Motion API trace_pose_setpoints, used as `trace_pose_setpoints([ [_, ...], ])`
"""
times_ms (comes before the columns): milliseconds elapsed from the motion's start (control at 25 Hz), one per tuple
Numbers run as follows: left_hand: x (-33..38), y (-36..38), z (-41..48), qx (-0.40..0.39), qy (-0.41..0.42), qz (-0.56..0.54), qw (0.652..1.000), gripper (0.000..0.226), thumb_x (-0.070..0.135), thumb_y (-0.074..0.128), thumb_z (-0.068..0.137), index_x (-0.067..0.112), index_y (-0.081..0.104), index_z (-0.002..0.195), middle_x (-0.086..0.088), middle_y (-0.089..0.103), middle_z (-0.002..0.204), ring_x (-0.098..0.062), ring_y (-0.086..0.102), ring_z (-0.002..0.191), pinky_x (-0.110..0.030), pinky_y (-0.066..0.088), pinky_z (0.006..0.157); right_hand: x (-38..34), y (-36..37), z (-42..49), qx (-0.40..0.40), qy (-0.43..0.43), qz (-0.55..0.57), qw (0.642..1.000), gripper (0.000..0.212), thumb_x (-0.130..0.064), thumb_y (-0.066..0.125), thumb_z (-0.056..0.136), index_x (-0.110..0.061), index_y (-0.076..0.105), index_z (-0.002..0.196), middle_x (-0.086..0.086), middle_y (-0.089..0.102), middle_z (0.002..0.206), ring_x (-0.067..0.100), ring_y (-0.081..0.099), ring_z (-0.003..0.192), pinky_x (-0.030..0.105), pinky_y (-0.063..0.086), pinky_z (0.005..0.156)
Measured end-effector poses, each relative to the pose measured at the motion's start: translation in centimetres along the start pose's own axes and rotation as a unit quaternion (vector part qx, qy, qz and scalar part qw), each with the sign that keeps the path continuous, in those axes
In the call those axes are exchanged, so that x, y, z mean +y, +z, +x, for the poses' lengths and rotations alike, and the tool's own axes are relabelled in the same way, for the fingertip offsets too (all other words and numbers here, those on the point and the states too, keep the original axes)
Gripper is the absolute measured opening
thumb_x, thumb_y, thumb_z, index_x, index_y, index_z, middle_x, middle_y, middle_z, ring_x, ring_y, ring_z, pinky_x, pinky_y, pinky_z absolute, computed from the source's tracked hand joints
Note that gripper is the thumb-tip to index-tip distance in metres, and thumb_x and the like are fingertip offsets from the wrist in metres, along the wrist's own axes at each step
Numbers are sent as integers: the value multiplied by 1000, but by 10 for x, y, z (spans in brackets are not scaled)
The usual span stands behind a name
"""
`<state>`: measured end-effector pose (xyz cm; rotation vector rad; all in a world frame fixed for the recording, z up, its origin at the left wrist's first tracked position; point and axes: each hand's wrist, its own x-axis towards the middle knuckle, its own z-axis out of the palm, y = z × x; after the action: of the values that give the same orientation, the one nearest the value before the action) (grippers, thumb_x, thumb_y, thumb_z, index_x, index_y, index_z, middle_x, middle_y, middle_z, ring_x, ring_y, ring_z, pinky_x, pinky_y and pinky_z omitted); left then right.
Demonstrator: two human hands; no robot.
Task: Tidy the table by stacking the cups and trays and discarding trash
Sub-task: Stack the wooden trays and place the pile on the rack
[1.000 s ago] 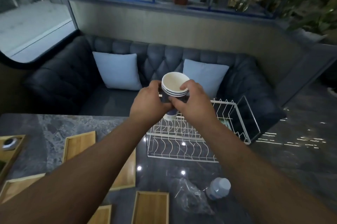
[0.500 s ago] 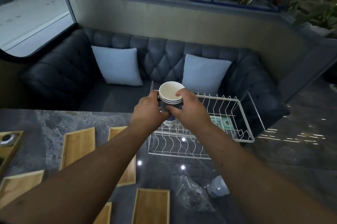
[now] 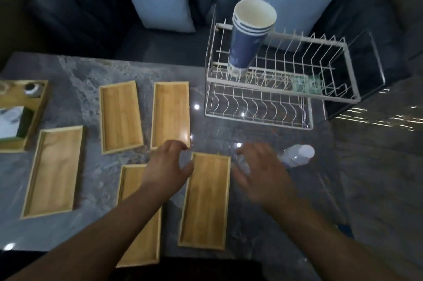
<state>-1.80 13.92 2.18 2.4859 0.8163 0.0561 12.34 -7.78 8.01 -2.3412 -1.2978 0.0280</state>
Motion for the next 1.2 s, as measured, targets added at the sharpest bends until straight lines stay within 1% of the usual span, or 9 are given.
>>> trace_pose_setpoints([
  [160, -29, 44, -34, -127, -53, 43, 990, 42, 49, 66, 82, 28, 59, 117, -2, 62, 121, -25, 61, 108, -37, 52, 84, -6, 66, -39, -215, 94, 1, 972, 26, -42, 52, 92, -19, 63, 98, 4, 64, 96, 27, 60, 92, 41, 50, 77],
  [320, -39, 63, -43, -191, -91, 56, 976, 31, 52, 53, 82, 29, 58, 103, -2, 67, 106, -25, 65, 95, -39, 55, 80, 2, 106, -52, -275, 231, 3, 933, 31, -50, 48, 90, -21, 59, 86, 4, 70, 91, 28, 67, 86, 32, 45, 67],
  [400, -43, 72, -45, -213, -109, 63, 969, 30, 53, 47, 84, 27, 58, 95, -2, 69, 98, -24, 65, 89, -39, 56, 79, 5, 118, -55, -309, 276, -2, 910, 34, -51, 47, 92, -20, 63, 93, 6, 71, 98, 28, 67, 92, 33, 49, 73],
  [520, -47, 85, -46, -233, -125, 92, 960, 36, 54, 42, 91, 25, 63, 98, -2, 68, 99, -24, 66, 89, -38, 55, 79, 7, 132, -58, -331, 307, -21, 892, 36, -46, 45, 94, -16, 65, 97, 10, 71, 106, 31, 67, 98, 38, 54, 83],
  [600, -48, 92, -46, -238, -110, 107, 959, 38, 51, 40, 94, 23, 64, 100, -6, 68, 102, -25, 66, 91, -40, 55, 80, 6, 139, -61, -344, 316, -28, 884, 38, -45, 44, 95, -14, 65, 102, 11, 70, 110, 31, 66, 102, 39, 54, 86],
  [800, -53, 100, -46, -244, -99, 100, 960, 23, 43, 40, 96, 30, 54, 84, -1, 69, 95, -20, 66, 84, -35, 52, 73, 5, 145, -65, -323, 324, -25, 889, 29, -40, 46, 93, -15, 60, 98, 12, 70, 107, 33, 66, 100, 37, 51, 81],
  [960, -50, 107, -48, -272, -102, 84, 953, 30, 42, 39, 97, 25, 62, 88, 0, 71, 94, -19, 67, 85, -34, 50, 71, 14, 145, -59, -332, 325, -36, 885, 21, -34, 45, 95, -19, 58, 103, 6, 69, 104, 27, 66, 94, 35, 50, 75],
  [1080, -42, 110, -49, -282, -82, 110, 949, 33, 49, 43, 91, 24, 63, 83, -3, 72, 92, -24, 69, 86, -32, 47, 66, 27, 140, -49, -337, 268, -81, 899, 24, -23, 45, 98, -15, 59, 114, 10, 68, 114, 30, 66, 103, 38, 51, 82],
  [1200, -44, 103, -40, -207, -114, 85, 968, 34, 56, 48, 87, 25, 60, 80, -1, 71, 88, -24, 69, 82, -32, 45, 63, 41, 134, -40, -353, 202, -133, 904, 27, -14, 42, 99, -13, 60, 120, 10, 66, 120, 29, 64, 110, 39, 50, 88],
])
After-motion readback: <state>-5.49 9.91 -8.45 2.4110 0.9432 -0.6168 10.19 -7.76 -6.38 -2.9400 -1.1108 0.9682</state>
